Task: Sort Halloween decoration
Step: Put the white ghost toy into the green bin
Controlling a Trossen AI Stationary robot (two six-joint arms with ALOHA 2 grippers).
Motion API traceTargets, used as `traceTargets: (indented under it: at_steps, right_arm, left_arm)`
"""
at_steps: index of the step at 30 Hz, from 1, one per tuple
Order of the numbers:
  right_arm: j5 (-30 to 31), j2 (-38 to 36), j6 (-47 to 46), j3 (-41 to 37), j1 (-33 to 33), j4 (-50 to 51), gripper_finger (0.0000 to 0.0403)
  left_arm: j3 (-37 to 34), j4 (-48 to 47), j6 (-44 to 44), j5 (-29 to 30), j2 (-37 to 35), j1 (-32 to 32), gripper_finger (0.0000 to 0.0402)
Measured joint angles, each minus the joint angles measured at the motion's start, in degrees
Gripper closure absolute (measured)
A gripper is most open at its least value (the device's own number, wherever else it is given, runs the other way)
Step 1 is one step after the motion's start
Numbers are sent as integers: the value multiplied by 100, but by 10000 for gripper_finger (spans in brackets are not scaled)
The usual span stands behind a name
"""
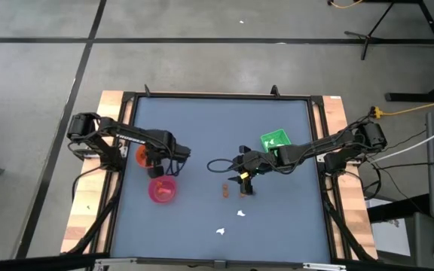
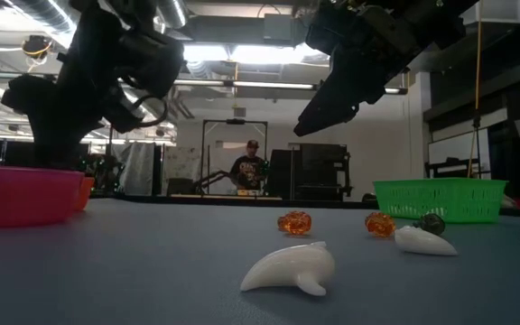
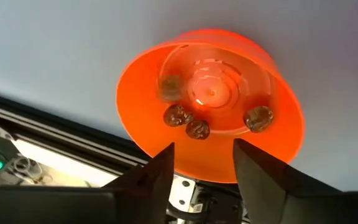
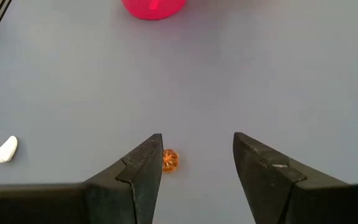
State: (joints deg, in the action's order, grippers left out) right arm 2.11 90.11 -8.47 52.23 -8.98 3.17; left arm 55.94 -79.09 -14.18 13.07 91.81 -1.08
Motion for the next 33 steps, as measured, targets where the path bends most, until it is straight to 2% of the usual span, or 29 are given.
traceTargets:
  at_steps: [6,10,14,21,24,28,33]
  right_arm:
    - [-11,0,-3,0,0,-1,206]
    - [-63,0,-13,0,-1,-1,206]
    - [-369,0,-68,0,-1,-1,206]
    - [-560,0,-847,0,-23,-1,206]
    - [-584,0,-964,0,-168,6,206]
    - [-552,0,-1139,0,-578,4,206]
    - [91,14,-1815,0,-1208,-6,206]
  left_arm:
    - [-30,10,-329,1,0,0,223]
    - [-30,27,-388,1,0,0,219]
    - [19,-15,-526,98,0,-2,219]
    - [516,135,-518,296,0,30,218]
    - [701,626,-306,527,0,93,218]
    - [834,1794,243,552,0,213,218]
    - [879,3281,881,552,0,381,218]
